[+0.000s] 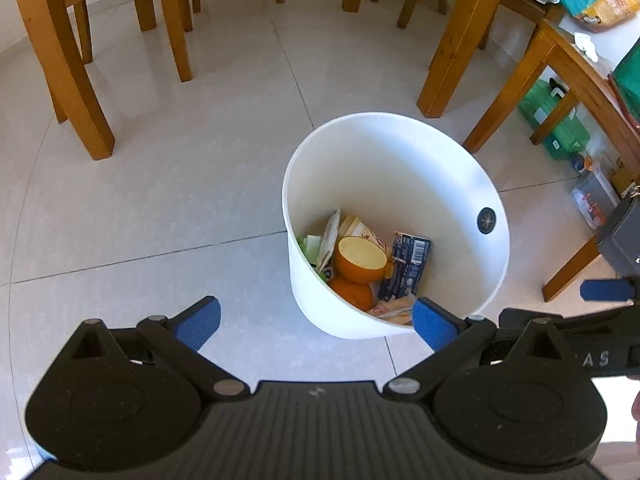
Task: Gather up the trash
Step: 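Set the bin down on the floor with the right gripper and release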
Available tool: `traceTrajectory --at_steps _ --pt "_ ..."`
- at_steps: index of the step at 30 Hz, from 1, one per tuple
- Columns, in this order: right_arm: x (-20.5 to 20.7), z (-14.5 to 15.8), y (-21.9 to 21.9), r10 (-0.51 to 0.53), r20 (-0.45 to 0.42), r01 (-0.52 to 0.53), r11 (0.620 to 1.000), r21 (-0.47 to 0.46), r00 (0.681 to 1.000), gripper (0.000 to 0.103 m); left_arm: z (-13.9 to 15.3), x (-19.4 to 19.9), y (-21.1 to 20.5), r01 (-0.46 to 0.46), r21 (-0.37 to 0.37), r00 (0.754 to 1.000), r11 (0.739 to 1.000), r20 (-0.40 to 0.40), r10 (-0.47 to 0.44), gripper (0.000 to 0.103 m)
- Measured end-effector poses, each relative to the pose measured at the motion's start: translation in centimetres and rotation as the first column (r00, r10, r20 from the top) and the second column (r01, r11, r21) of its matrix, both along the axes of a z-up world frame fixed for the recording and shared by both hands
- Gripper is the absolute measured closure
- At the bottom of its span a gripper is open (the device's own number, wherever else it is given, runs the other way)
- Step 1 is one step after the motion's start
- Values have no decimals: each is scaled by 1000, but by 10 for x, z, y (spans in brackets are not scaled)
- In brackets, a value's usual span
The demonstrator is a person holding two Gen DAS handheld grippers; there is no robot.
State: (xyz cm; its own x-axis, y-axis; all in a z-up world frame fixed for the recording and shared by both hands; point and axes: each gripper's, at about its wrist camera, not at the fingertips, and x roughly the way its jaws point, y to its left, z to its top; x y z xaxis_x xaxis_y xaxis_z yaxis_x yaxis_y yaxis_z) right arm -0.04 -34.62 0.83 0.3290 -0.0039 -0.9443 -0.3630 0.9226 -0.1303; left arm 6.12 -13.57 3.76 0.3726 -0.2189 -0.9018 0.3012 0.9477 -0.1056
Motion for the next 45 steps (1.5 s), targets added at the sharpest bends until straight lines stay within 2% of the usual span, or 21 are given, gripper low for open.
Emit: traceTrajectory --at_steps 5,10,14,24,45 --pt "-23 17 -5 -67 49 68 998 -7 997 0 16 -12 -3 17 37 1000 999 13 -18 1" --pt "-36 30 -11 -118 93 116 993 32 989 0 21 -18 -7 12 76 1000 997 15 -13 1" --pt "-35 33 -12 -114 93 111 993 37 989 0 24 -19 -7 7 75 1000 997 6 -8 1" --pt "-35 35 -16 -105 85 102 994 47 991 0 30 -24 -15 26 113 999 993 42 -31 1" --pt "-30 35 -25 -141 62 137 988 66 988 0 28 -25 -21 24 97 999 995 33 -28 1"
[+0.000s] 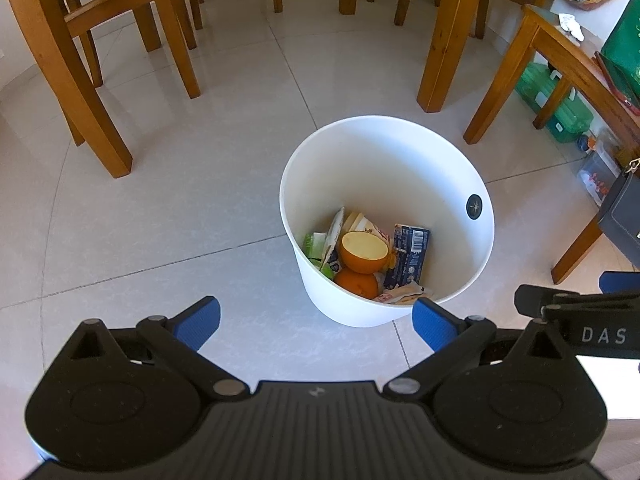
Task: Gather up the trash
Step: 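Set the bin down on the floor with the right gripper and release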
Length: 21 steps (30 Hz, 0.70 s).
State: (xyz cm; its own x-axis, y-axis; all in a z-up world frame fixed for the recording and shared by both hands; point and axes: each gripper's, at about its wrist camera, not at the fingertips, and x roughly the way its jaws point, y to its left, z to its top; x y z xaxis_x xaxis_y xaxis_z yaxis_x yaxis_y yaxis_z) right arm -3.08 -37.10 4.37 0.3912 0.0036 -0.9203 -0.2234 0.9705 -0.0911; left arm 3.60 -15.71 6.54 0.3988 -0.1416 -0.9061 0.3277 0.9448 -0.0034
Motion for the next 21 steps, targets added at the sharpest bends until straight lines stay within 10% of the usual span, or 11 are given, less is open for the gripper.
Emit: traceTrajectory --at_steps 21 --pt "1 1 -2 -5 -12 5 1000 6 1000 0 -1 0 -4 -6 -10 1000 1000 -10 6 1"
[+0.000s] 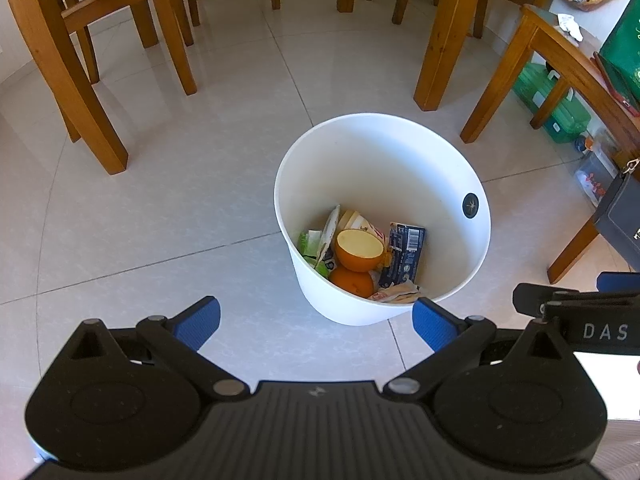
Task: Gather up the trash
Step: 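Set the bin down on the floor with the right gripper and release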
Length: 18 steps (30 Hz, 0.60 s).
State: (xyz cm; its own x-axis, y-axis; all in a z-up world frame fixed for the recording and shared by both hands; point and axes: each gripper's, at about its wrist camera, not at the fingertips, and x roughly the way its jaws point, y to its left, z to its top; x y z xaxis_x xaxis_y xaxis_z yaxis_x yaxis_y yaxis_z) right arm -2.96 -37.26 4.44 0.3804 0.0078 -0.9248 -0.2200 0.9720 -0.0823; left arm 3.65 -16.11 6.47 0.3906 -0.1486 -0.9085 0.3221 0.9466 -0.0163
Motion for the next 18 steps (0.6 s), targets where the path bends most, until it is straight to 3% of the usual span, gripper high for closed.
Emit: traceTrajectory --at_steps 18 --pt "4 -1 -4 -8 -15 8 1000 14 1000 0 0 0 -7 -2 -3 1000 1000 2 2 1"
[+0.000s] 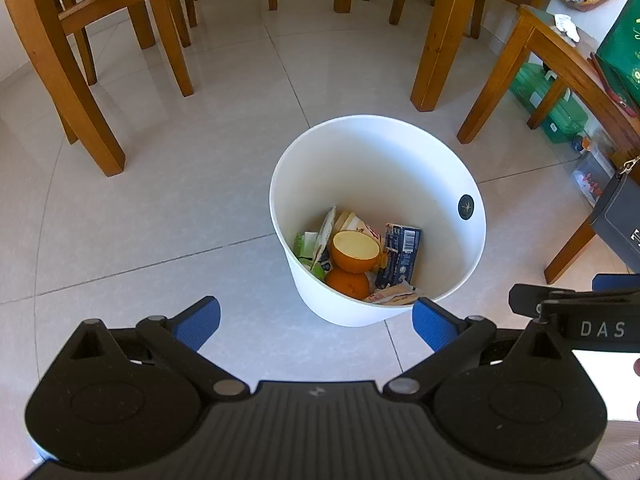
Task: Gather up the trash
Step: 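Set the bin down on the floor with the right gripper and release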
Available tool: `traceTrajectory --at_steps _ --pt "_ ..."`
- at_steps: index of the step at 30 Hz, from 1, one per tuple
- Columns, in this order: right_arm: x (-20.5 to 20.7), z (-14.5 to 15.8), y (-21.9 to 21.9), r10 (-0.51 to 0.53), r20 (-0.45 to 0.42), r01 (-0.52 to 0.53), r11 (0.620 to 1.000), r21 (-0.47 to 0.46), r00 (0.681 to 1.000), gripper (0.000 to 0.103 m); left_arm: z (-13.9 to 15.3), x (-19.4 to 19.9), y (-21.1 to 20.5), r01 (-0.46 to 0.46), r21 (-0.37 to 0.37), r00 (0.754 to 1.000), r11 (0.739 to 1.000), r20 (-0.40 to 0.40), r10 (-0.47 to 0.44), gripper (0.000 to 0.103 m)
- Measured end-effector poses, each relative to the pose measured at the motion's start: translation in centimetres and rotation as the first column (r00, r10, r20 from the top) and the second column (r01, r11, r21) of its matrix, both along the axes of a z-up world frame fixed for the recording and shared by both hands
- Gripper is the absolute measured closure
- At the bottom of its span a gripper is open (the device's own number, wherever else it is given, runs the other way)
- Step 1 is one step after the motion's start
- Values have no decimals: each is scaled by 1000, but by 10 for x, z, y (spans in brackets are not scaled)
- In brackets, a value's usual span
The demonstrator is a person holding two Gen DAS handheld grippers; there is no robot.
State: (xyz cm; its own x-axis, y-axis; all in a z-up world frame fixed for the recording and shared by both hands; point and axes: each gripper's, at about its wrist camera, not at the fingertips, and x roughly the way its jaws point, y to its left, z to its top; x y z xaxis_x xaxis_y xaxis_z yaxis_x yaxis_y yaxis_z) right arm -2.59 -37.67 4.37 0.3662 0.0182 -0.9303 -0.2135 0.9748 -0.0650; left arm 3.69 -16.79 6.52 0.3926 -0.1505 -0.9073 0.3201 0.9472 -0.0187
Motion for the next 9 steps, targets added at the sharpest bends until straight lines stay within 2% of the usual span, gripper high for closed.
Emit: traceTrajectory --at_steps 9 --pt "3 -1 0 -3 -7 3 1000 3 1000 0 -2 3 -1 -9 -2 1000 1000 -5 9 1"
